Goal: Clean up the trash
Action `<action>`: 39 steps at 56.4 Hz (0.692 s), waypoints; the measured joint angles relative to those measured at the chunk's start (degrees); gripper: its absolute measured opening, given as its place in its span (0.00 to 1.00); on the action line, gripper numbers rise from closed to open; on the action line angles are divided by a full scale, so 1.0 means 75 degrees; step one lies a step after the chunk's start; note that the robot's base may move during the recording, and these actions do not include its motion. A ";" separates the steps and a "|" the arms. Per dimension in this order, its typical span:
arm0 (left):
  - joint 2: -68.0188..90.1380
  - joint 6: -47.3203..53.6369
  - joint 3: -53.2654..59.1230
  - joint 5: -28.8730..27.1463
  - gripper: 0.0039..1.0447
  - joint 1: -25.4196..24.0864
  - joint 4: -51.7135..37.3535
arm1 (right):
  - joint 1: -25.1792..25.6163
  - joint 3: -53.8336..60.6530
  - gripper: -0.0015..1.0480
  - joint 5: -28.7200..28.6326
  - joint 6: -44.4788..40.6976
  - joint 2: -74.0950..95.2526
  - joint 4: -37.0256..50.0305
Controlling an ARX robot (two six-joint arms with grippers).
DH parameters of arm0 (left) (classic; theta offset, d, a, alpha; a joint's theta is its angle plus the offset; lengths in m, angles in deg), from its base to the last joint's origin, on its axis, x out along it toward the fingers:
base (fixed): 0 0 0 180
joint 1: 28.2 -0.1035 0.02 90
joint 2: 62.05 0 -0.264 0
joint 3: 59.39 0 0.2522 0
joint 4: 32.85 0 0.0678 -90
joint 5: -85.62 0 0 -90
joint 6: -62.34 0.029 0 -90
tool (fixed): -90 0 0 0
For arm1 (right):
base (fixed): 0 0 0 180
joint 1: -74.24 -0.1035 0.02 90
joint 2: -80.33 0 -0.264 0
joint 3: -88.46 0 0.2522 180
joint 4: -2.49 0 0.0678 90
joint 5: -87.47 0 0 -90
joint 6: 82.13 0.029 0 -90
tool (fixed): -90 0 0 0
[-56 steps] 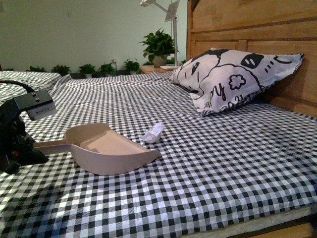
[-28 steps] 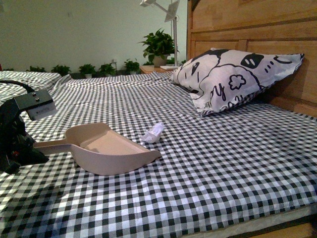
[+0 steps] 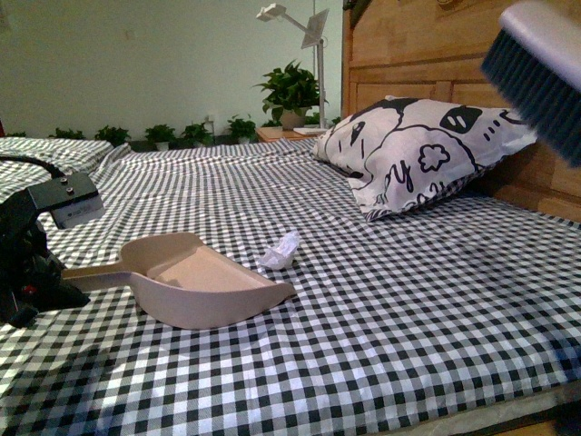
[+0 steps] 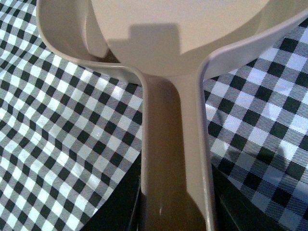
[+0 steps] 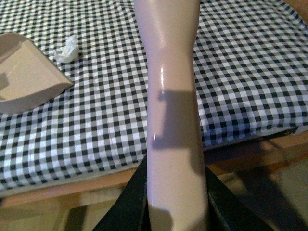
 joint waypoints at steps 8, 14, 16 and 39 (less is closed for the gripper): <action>0.0000 0.0000 0.0000 0.0000 0.26 0.0000 0.0000 | 0.0064 -0.1134 0.20 -0.0093 -0.0187 0.1900 0.0300; 0.0000 0.0000 0.0000 0.0006 0.26 0.0003 0.0000 | -0.0038 -0.1988 0.20 0.0102 -0.0373 0.3165 0.0396; 0.0000 0.0000 0.0000 0.0003 0.26 0.0003 0.0000 | -0.0070 -0.2171 0.20 0.0195 -0.0455 0.3480 0.0455; 0.0000 0.0000 0.0000 0.0003 0.26 0.0006 0.0000 | -0.0210 -0.3867 0.20 0.1049 -0.0909 0.5931 0.0149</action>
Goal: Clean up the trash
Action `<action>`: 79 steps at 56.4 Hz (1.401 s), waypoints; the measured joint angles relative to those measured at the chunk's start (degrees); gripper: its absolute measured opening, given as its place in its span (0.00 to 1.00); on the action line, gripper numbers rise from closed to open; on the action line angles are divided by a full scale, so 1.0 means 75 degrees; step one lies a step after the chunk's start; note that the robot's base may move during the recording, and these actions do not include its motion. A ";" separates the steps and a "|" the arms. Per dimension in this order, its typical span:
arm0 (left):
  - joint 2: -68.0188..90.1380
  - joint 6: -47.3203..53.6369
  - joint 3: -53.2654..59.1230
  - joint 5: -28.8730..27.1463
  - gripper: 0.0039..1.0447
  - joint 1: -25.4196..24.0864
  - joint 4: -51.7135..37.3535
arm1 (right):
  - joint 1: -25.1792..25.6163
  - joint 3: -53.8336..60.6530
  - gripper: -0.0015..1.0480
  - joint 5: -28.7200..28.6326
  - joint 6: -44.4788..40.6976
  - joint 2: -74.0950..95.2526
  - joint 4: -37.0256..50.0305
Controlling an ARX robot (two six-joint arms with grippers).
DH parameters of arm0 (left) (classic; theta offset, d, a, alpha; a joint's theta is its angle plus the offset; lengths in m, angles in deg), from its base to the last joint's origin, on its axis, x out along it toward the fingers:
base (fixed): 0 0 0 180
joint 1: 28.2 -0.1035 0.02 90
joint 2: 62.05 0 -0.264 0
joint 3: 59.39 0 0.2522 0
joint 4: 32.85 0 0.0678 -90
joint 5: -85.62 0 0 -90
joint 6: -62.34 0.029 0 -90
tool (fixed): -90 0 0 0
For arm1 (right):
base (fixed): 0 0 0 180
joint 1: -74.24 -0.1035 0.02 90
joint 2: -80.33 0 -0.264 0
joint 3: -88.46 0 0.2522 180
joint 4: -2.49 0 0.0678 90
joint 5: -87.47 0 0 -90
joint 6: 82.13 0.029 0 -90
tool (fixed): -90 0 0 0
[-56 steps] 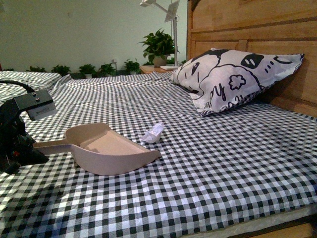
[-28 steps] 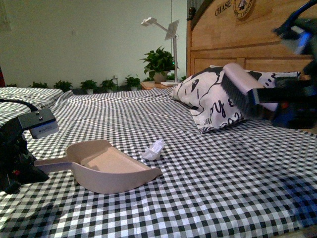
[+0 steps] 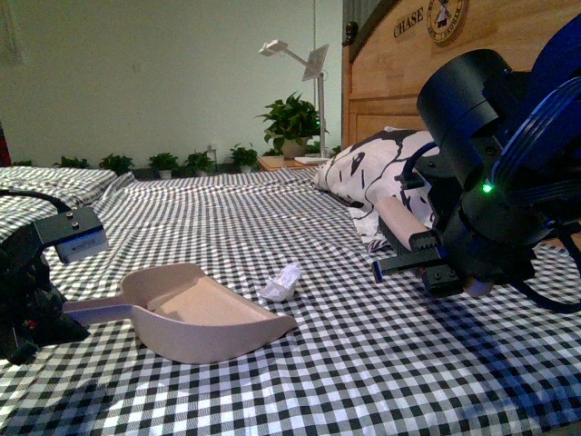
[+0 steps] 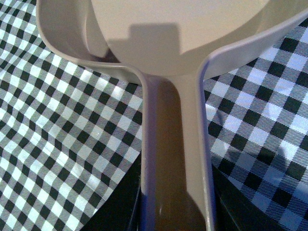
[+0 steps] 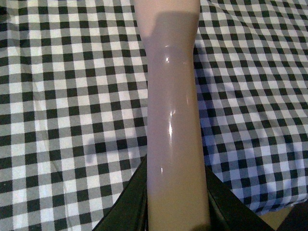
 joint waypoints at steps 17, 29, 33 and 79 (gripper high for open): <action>0.0000 0.0000 0.0000 0.0000 0.26 0.0000 0.0000 | -0.0169 -0.0487 0.20 0.0169 -0.0055 0.0723 -0.0254; 0.0000 0.0000 0.0000 0.0000 0.26 0.0000 0.0000 | -0.0472 -0.0909 0.20 0.0085 -0.0020 0.0985 -0.0510; 0.0000 0.0000 0.0000 0.0000 0.26 0.0000 0.0000 | -0.0551 -0.1014 0.20 0.0023 0.0020 0.1040 -0.0589; 0.0000 0.0000 0.0000 0.0000 0.26 0.0000 0.0000 | -0.1772 -0.1032 0.20 -0.0944 0.0726 0.1279 -0.0874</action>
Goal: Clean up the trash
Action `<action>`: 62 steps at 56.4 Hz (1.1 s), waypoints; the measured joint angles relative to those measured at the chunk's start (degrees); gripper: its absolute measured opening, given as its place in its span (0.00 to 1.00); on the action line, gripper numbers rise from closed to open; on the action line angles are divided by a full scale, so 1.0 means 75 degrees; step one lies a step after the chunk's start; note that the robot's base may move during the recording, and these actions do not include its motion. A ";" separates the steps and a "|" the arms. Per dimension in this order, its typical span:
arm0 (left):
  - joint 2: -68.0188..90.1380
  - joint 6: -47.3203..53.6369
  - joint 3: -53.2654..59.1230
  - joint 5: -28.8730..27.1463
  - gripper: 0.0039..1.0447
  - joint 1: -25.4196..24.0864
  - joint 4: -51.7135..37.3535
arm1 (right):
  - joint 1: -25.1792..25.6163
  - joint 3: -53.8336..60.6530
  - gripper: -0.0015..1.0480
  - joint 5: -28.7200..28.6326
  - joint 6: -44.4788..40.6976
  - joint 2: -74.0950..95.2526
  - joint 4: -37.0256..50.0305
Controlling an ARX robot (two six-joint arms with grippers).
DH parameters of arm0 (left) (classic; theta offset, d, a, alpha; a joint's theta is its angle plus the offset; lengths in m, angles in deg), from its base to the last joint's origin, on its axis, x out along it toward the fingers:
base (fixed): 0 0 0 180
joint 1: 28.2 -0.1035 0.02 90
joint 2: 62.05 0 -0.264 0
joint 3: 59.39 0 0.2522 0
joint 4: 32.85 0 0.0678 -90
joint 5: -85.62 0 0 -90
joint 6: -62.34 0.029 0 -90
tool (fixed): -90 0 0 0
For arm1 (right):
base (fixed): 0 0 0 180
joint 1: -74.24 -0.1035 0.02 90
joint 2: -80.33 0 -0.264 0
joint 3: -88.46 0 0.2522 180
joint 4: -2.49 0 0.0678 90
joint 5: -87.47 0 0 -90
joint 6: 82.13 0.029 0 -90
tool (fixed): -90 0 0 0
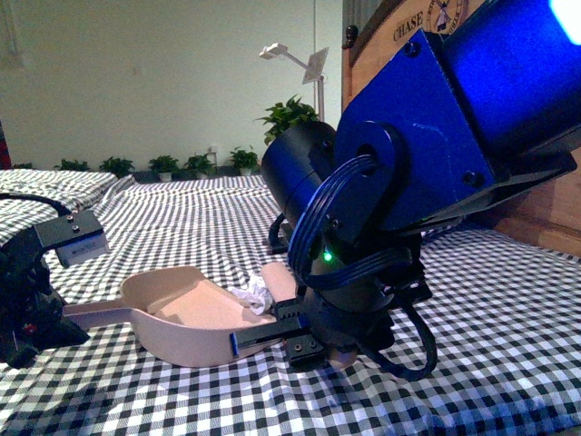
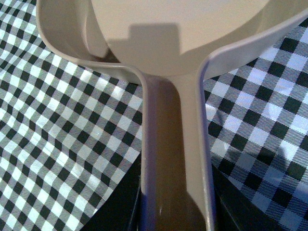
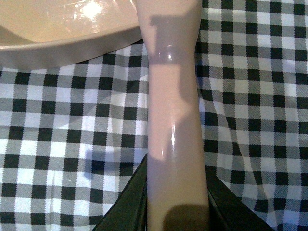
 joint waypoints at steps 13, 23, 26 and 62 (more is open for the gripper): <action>0.0000 0.0000 0.0000 -0.0003 0.26 0.0000 0.0000 | -0.0189 0.0219 0.20 -0.0562 0.0242 -0.0382 -0.0012; 0.0000 0.0000 0.0000 -0.0003 0.26 0.0000 0.0000 | -0.0402 0.0323 0.20 -0.1128 0.0425 -0.0664 -0.0055; 0.0000 0.0000 0.0000 -0.0003 0.26 0.0000 0.0000 | -0.0446 0.0353 0.20 -0.1326 0.0434 -0.0755 -0.0064; 0.0000 0.0000 0.0000 -0.0003 0.26 0.0000 0.0000 | 0.0192 0.0428 0.20 -0.1192 0.0289 -0.1559 0.0527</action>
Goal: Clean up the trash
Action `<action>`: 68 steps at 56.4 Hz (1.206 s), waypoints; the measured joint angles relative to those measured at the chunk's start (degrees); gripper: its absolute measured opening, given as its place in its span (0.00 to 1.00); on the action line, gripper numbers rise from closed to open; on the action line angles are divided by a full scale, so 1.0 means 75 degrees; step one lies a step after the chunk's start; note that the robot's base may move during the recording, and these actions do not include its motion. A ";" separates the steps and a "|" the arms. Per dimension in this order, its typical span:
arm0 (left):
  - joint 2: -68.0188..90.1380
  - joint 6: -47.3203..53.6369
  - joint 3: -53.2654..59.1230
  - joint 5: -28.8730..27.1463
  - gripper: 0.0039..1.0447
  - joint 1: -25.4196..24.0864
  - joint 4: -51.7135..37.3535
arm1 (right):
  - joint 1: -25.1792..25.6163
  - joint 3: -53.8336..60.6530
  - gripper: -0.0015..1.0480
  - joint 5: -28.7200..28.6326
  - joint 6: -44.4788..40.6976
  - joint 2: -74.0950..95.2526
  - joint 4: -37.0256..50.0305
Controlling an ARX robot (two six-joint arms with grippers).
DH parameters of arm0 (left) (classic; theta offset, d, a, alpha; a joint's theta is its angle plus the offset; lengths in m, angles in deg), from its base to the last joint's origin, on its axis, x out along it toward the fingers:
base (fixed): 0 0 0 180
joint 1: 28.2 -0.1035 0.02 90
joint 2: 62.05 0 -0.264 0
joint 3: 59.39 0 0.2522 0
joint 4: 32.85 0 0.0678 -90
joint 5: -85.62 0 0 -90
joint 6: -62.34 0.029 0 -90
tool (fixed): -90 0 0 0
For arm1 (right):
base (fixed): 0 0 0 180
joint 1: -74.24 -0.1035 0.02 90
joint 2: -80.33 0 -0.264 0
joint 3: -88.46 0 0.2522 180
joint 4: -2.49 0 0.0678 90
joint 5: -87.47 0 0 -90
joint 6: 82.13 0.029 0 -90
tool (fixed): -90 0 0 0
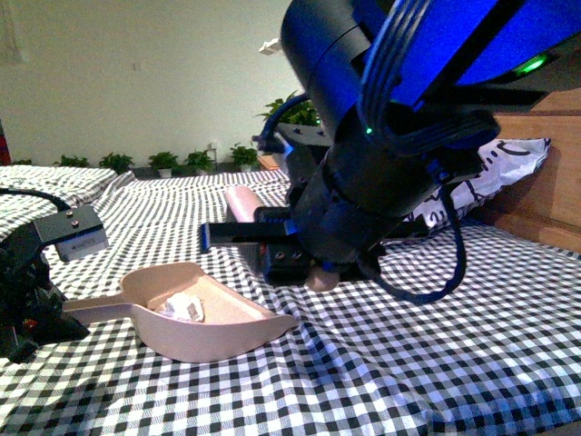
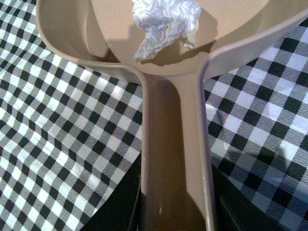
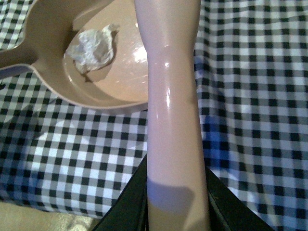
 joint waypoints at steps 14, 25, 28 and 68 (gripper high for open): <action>-0.0122 -0.0446 0.0527 -0.0017 0.26 0.0000 -0.1206 | 0.0443 0.0128 0.20 0.0038 -0.0146 -0.0254 0.0020; -0.0137 -0.1448 0.0720 -0.0297 0.26 -0.0006 -0.2500 | 0.0493 0.0251 0.20 -0.0009 -0.0210 -0.0376 0.0111; -0.0140 -0.1667 0.0702 -0.0431 0.26 -0.0029 -0.2675 | 0.0536 0.0277 0.20 -0.0009 -0.0230 -0.0434 0.0114; -0.3334 -0.5872 0.1786 -0.3316 0.26 -0.0638 -0.4453 | 0.2748 0.0766 0.20 -0.0245 -0.0688 -0.2678 0.1276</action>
